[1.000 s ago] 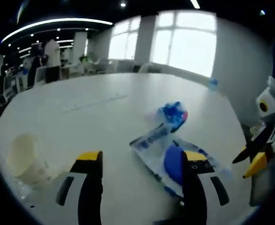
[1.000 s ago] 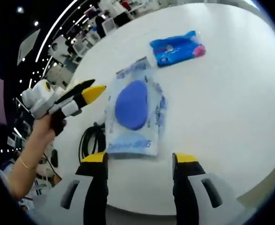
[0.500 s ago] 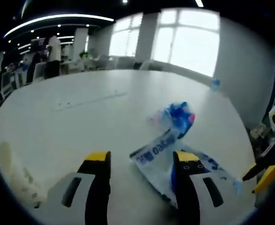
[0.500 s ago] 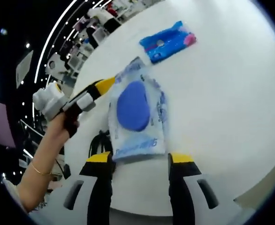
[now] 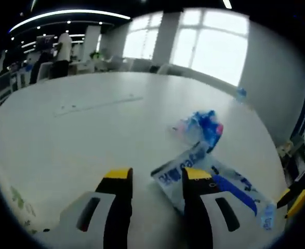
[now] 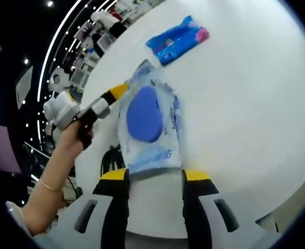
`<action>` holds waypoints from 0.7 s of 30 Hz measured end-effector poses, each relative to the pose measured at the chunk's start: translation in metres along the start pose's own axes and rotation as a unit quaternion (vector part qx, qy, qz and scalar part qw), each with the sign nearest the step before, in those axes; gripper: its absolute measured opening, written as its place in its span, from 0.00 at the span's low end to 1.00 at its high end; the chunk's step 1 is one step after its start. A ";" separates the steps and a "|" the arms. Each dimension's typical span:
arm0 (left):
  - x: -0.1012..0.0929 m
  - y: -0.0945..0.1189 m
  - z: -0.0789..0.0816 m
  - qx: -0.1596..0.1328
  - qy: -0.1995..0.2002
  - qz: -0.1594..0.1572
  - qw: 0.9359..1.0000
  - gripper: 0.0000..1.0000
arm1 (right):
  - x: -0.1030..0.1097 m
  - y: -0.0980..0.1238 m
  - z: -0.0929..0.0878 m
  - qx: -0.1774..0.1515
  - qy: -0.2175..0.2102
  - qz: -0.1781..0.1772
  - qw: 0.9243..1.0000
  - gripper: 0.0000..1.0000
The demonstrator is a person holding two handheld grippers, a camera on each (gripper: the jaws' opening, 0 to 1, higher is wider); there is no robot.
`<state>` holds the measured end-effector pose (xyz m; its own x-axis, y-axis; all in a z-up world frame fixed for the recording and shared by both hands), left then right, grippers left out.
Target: Arrange the tabletop items into an orderly group along one side of the table until the central work area is clear of visible clutter.
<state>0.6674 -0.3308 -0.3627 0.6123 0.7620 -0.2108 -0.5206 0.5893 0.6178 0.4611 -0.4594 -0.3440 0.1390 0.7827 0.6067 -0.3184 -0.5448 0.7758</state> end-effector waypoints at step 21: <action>0.003 -0.002 0.001 0.036 -0.080 0.034 0.996 0.00 | -0.012 -0.004 -0.003 -0.007 -0.086 0.019 0.996 0.21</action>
Point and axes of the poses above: the point that each gripper's makers call its tool centre point, and the gripper's own axes: y roughly backward along the fingers, x roughly to its left, z roughly out of its top, the point moved 5 cm from there along y, roughly backward along the fingers, and after that the axes turned 10 degrees about x, right-handed, at the moved point
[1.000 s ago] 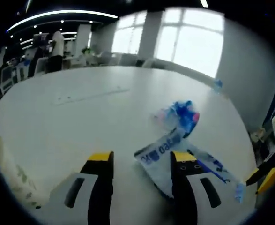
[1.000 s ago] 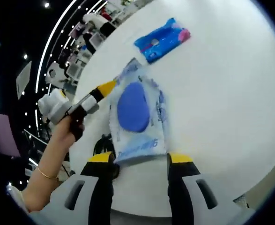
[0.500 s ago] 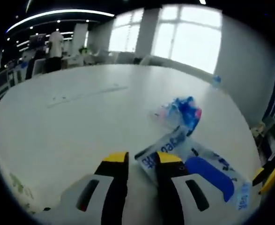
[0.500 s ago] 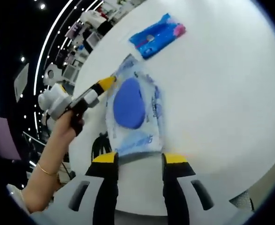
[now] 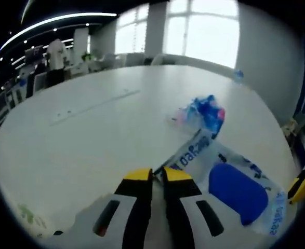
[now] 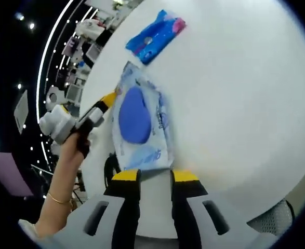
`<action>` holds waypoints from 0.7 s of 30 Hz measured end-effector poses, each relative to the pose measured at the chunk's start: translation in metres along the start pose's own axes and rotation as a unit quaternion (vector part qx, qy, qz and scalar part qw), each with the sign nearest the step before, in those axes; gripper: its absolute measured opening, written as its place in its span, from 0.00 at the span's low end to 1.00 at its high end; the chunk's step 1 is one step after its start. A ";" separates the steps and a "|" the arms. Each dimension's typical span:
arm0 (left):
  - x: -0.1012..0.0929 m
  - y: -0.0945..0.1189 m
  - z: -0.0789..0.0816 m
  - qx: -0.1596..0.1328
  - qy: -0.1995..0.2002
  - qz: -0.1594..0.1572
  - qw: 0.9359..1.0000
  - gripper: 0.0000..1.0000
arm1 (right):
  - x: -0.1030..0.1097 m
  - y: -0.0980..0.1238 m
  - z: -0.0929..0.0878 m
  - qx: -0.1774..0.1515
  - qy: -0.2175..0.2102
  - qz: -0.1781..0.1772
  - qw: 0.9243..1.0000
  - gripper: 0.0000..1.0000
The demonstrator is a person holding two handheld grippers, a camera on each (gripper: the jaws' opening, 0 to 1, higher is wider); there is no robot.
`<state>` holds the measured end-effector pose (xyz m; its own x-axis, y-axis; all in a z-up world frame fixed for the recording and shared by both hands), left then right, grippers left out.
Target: Arrange the tabletop items into an orderly group along one side of the table until the central work area is clear of visible clutter.
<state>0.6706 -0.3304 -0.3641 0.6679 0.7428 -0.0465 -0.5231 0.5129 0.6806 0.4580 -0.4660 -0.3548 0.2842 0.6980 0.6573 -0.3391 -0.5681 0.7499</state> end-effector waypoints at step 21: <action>0.002 0.005 0.002 0.007 0.016 -0.001 1.000 0.00 | -0.003 0.004 0.005 -0.024 -0.045 0.025 0.998 0.01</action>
Point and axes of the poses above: the point that each gripper's makers call its tool centre point, and the gripper's own axes: y roughly backward along the fingers, x roughly to its left, z roughly out of its top, the point moved 5 cm from there along y, roughly backward along the fingers, and after that the axes turned 10 degrees about x, right-handed, at the moved point
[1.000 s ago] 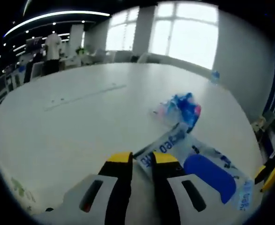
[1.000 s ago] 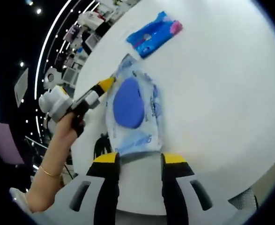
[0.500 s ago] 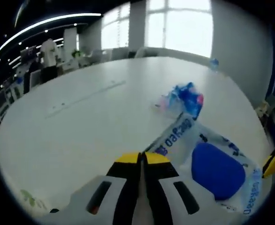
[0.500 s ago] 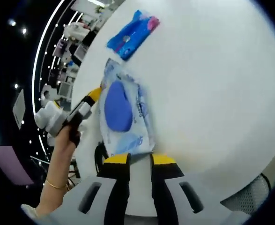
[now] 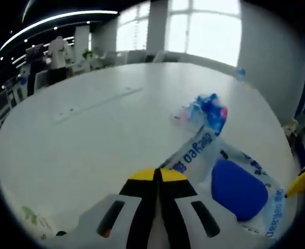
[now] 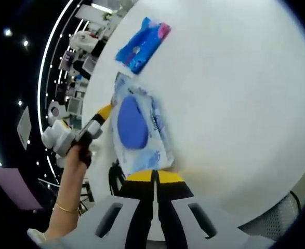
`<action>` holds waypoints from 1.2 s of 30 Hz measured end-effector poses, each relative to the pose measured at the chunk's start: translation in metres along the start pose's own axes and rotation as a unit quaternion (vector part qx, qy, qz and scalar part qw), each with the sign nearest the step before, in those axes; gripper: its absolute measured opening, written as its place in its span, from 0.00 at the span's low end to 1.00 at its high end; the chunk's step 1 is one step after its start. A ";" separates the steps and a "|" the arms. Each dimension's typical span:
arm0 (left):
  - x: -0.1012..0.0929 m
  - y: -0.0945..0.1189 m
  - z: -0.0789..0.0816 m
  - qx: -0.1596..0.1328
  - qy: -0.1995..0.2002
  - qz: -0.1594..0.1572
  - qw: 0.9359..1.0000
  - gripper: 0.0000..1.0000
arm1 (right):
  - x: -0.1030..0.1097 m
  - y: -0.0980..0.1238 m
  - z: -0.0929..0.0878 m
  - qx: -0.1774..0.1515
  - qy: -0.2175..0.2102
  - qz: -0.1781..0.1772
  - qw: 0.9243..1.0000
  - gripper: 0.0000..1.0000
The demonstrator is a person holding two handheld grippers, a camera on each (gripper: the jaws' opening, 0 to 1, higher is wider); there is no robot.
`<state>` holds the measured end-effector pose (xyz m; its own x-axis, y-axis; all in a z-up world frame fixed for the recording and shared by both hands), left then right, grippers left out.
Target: Arrange the tabletop items into an orderly group along one side of the table until the central work area is clear of visible clutter.
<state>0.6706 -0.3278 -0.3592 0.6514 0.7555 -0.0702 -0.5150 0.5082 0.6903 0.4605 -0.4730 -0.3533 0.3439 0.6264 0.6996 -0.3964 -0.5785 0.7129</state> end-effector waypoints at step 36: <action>0.020 0.040 -0.020 0.034 0.020 0.035 0.999 0.00 | 0.017 0.000 0.002 0.000 0.069 -0.005 0.998 0.32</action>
Point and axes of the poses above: the point that each gripper's makers call its tool centre point, and the gripper's own axes: y roughly backward along the fingers, x roughly to its left, z roughly out of its top, the point moved 5 cm from there along y, roughly backward along the fingers, and after that the axes turned 10 degrees about x, right-handed, at the moved point
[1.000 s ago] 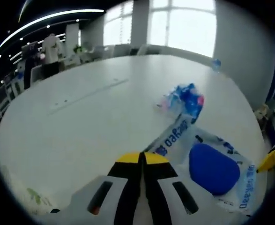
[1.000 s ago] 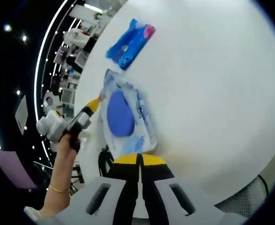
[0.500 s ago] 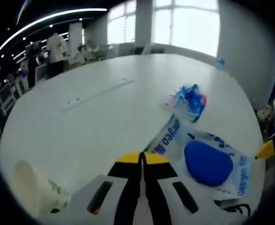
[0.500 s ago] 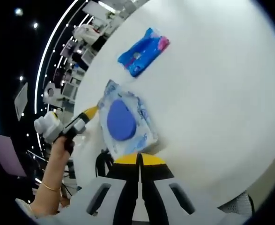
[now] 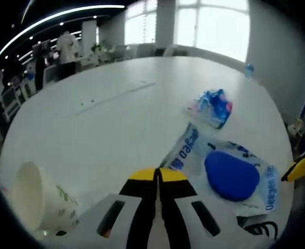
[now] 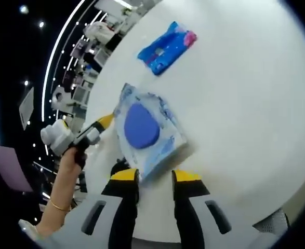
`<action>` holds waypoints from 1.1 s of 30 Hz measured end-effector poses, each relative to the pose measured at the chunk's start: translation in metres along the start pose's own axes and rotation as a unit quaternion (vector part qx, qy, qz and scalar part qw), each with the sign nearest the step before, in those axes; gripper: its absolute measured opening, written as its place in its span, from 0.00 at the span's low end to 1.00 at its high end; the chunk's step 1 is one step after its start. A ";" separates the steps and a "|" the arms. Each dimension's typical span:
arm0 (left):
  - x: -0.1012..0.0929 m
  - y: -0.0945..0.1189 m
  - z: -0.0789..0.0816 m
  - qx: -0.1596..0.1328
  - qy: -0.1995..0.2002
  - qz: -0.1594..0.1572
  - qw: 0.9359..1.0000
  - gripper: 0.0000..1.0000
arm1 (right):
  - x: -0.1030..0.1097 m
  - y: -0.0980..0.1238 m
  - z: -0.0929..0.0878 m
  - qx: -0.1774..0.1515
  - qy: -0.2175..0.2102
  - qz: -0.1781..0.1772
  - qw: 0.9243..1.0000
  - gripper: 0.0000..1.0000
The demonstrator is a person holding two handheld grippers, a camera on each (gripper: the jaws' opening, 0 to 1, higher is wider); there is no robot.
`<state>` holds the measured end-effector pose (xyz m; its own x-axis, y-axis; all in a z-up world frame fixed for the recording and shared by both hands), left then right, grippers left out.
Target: Arrange the tabletop items into an orderly group along one side of the table until the central work area is clear of visible clutter.
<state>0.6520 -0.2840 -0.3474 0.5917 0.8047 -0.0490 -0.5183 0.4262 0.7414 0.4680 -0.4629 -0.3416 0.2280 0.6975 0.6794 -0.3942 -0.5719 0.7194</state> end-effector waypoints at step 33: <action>0.007 0.032 -0.017 0.011 -0.008 0.000 1.000 0.00 | -0.001 -0.013 0.020 -0.003 0.022 -0.039 0.999 0.01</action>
<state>0.6294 -0.2573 -0.3350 0.6010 0.7983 -0.0386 -0.5048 0.4166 0.7560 0.4907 -0.4649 -0.3484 0.2188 0.7576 0.6149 -0.3832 -0.5129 0.7682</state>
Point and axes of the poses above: the point that each gripper's makers call its tool centre point, and the gripper's own axes: y roughly backward along the fingers, x roughly to its left, z roughly out of its top, the point moved 5 cm from there along y, roughly backward along the fingers, and after that the axes turned 10 degrees about x, right-handed, at the moved point
